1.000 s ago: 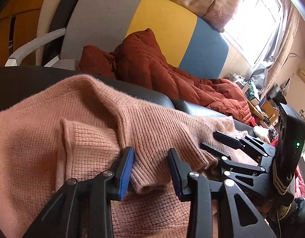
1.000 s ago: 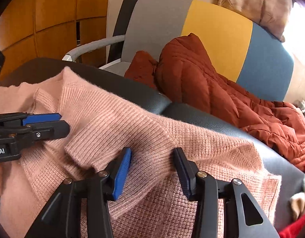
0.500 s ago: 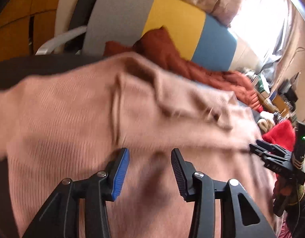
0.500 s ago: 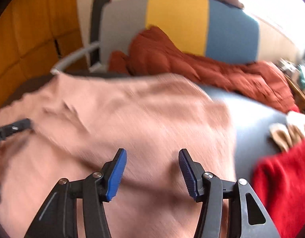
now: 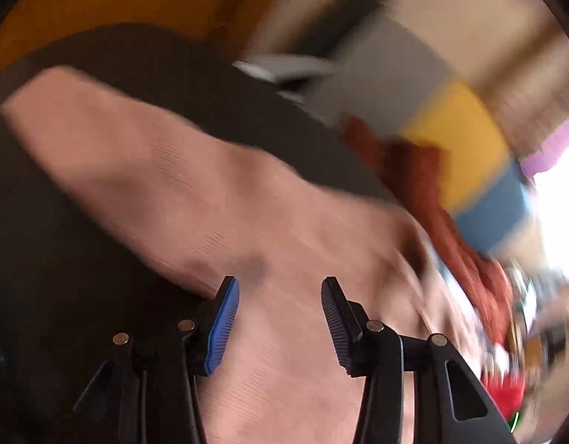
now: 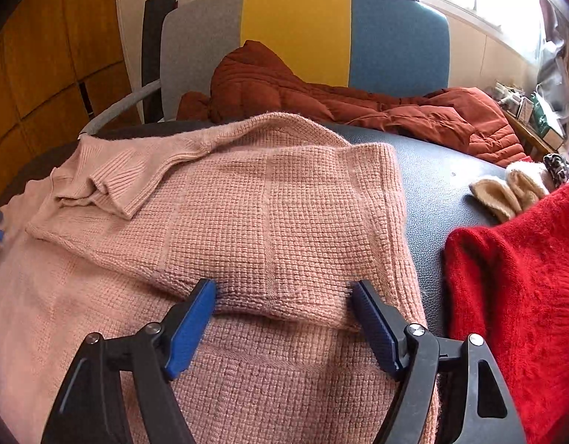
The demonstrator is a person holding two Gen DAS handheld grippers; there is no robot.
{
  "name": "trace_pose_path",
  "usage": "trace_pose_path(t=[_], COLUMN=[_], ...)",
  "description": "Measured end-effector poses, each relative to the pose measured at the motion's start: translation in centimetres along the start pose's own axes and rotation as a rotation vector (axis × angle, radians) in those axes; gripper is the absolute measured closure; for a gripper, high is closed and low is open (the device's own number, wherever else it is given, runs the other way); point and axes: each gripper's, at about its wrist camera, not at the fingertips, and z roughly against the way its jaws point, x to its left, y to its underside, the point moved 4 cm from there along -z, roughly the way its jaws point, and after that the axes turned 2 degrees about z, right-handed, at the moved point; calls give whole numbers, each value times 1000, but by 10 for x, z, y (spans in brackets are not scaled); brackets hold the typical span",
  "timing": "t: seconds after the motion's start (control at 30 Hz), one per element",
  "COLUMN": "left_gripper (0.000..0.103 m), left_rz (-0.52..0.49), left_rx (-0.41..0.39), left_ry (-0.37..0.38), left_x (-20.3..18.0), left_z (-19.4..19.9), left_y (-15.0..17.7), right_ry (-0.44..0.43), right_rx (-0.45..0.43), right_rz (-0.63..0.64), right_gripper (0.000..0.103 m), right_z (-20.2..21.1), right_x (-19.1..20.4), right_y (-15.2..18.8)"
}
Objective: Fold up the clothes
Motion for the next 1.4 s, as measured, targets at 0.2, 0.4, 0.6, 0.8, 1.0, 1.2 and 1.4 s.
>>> trace_pose_path(t=[0.2, 0.4, 0.6, 0.8, 1.0, 1.2, 1.4], left_gripper=[54, 44, 41, 57, 93, 94, 94], left_rz=[244, 469, 571, 441, 273, 130, -125], left_rx=[-45, -85, -83, -75, -87, -158, -128], left_ry=[-257, -414, -418, -455, -444, -195, 71], left_x=[93, 181, 223, 211, 183, 102, -46], left_z=[14, 25, 11, -2, -7, 7, 5], left_y=[-106, -159, -174, -182, -186, -178, -111], right_ry=[-24, -47, -62, -63, -64, -64, -66], right_rx=[0, 10, 25, 27, 27, 26, 25], right_rz=[-8, 5, 31, 37, 37, 37, 36], right_gripper=[22, 10, 3, 1, 0, 0, 0], right_z=[-1, -4, -8, -8, -7, -6, -5], right_x=[-1, 3, 9, 11, 11, 10, 9], right_y=[2, 2, 2, 3, 3, 5, 6])
